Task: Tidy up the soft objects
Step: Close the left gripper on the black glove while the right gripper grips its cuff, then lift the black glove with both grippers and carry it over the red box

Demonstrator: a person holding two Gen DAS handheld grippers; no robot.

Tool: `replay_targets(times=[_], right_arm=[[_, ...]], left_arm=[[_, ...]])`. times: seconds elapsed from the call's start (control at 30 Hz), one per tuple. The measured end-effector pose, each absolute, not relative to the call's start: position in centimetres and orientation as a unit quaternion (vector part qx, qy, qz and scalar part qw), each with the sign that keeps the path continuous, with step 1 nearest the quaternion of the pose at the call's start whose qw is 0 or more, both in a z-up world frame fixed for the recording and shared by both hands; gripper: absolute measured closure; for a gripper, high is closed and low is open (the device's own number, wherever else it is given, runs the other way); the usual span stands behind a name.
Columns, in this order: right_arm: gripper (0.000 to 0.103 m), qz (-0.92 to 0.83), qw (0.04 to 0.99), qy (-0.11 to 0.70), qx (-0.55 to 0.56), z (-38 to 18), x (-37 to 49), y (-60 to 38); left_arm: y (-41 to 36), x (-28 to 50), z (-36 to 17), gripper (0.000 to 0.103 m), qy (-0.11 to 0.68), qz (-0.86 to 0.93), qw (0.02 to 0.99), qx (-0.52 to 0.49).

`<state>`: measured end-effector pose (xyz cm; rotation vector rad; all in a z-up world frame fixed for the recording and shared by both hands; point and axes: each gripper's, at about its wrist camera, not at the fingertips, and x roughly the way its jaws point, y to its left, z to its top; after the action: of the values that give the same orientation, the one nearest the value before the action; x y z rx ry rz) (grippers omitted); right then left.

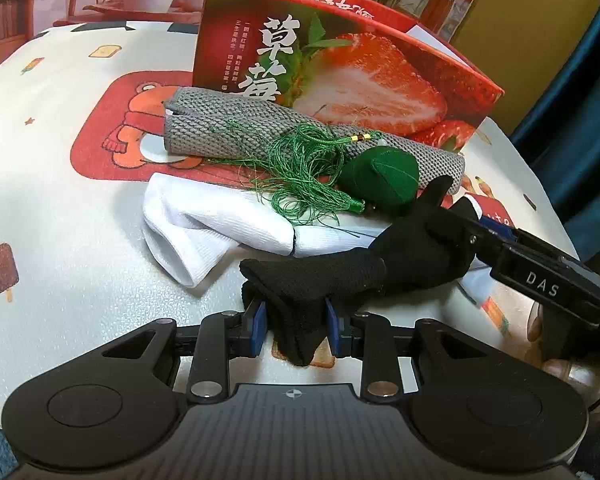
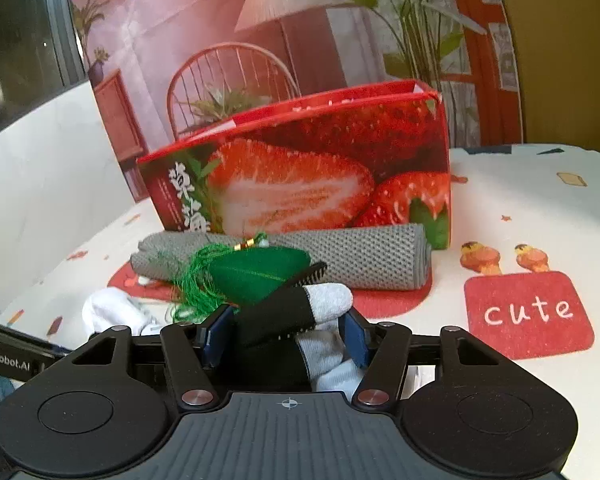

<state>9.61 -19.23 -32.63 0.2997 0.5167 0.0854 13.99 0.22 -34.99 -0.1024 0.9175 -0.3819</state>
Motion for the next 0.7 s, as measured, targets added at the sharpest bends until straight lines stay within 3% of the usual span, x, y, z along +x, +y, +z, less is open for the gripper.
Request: replay_targets(times=[0.3,0.57,0.7], right_arm=[[0.052,0.057,0.95,0.258,0.164,-33.23,10.14,-19.29],[0.077,0.092,0.945,0.262,0.173,-33.12,10.03,-19.03],[0.084,0.104,0.944,0.261,0.172,-32.97,9.92,-18.82]], left_arm=[[0.2,13.98,-35.01,0.071,0.434,-0.186,0.88,-0.045],[0.24,13.93,-34.98,0.071,0.433,-0.185,0.881,-0.043],[0.26,13.86,-34.92,0.072,0.432,-0.184,0.882,-0.043]])
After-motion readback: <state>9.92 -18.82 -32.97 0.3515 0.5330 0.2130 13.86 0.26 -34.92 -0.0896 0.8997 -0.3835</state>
